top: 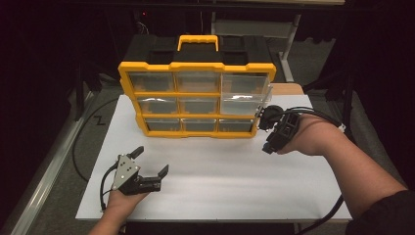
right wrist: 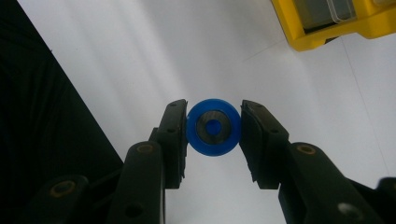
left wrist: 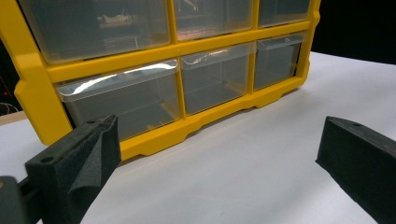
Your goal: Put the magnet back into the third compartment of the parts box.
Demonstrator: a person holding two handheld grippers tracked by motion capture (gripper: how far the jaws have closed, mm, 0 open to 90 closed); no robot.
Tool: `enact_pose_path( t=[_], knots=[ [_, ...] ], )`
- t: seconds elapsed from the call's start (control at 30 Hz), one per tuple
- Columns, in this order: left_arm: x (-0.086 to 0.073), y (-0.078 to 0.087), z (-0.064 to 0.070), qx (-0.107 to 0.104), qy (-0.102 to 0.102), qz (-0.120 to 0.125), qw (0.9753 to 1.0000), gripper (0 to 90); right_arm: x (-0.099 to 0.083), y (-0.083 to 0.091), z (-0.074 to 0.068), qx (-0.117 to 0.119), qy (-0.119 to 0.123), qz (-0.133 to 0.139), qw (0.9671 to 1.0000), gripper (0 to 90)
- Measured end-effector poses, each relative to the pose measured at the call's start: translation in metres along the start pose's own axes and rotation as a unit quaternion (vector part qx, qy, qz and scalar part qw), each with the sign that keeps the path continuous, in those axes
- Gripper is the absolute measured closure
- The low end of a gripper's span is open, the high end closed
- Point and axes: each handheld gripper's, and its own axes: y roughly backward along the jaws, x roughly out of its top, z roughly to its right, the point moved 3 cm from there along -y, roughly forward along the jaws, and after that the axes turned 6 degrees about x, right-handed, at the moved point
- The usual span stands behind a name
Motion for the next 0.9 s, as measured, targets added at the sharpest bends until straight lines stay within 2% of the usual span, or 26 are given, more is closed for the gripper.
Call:
enact_pose_path(
  t=[0.6,0.9],
  knots=[
    [0.0,0.0,0.0,-0.001,0.0,-0.001,1.0,0.3,0.004,0.022,-0.001,-0.008,0.009,0.001,0.9999,65.0],
    [0.0,0.0,0.0,-0.001,0.001,-0.001,1.0,0.3,0.008,0.032,-0.001,0.005,0.012,-0.001,0.9999,65.0]
  ],
)
